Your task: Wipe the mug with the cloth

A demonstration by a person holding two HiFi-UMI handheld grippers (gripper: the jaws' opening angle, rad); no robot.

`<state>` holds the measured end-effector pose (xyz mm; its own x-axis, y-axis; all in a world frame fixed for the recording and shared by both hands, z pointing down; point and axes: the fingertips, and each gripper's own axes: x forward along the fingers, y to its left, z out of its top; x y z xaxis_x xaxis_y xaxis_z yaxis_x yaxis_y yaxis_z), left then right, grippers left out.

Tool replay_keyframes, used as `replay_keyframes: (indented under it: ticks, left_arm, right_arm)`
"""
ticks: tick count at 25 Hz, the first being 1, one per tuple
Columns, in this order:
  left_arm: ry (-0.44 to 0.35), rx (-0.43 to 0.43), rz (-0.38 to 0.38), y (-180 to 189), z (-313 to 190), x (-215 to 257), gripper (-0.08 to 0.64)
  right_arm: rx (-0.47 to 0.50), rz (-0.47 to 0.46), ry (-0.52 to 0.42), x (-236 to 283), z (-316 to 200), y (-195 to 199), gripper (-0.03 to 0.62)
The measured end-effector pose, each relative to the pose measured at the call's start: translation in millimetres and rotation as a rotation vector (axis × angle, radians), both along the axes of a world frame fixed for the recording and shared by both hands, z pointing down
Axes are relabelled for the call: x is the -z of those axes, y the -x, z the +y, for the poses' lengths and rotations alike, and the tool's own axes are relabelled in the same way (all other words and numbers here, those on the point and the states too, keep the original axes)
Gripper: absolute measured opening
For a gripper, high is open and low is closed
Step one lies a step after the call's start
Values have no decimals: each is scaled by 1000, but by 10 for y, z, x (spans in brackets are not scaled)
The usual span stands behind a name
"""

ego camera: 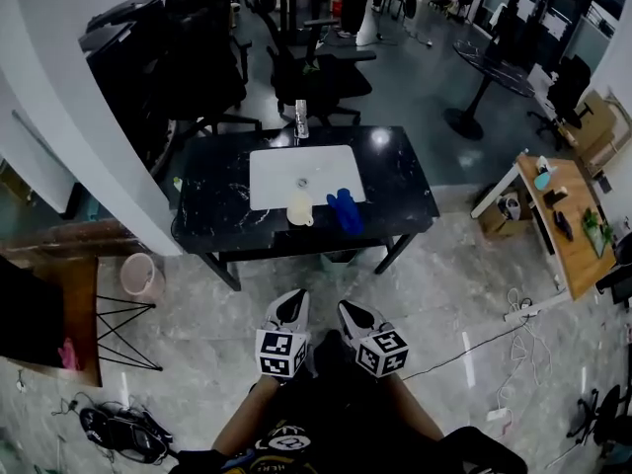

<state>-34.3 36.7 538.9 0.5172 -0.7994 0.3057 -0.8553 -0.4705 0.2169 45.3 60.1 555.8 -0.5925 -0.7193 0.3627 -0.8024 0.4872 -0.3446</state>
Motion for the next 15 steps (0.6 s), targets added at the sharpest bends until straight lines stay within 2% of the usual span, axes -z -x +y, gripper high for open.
replay_keyframes:
  ticks: [3,7,10,12,15]
  left_arm:
    - [21,23,-6,65,-317,-113,3]
    - [2,48,16,65,-902,-305,3]
    - [2,47,25,-8,-1381,-494,3]
    - [-3,48,34,-60,-1647,-540,3]
    - [17,92,31,-64,-2048,-653,3]
  right_arm:
    - [10,-2,4,-87,-374,5,2]
    - [76,16,-15,-389,-1010,-76,2]
    - [71,29,5,-607,-1509,-300,2]
    - [66,22,-17,-592,-1808,-440,2]
    - [60,45,-27,-695,-2313,-595,2]
